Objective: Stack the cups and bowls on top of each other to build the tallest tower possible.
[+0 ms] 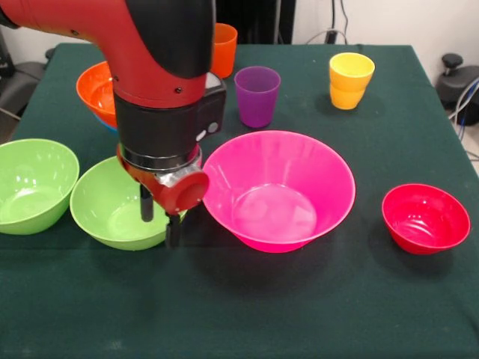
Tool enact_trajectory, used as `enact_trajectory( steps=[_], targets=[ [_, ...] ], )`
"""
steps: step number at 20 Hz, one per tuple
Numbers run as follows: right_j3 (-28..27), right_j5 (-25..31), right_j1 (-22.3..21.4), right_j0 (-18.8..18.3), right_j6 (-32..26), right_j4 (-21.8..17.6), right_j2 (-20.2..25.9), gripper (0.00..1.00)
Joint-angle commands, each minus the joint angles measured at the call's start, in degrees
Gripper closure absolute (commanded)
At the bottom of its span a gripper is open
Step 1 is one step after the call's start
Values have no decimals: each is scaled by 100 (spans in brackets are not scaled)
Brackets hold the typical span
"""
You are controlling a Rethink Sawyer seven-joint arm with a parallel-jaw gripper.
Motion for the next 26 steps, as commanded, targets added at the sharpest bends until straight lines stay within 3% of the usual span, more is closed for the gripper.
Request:
enact_trajectory(
  steps=[1,7,26],
  targets=[
    [418,132,176,-94,-1500,-562,372,0],
    [210,139,491,-8,-1360,-581,385,0],
    [-26,328,664,42,-1424,-575,325,0]
  ],
)
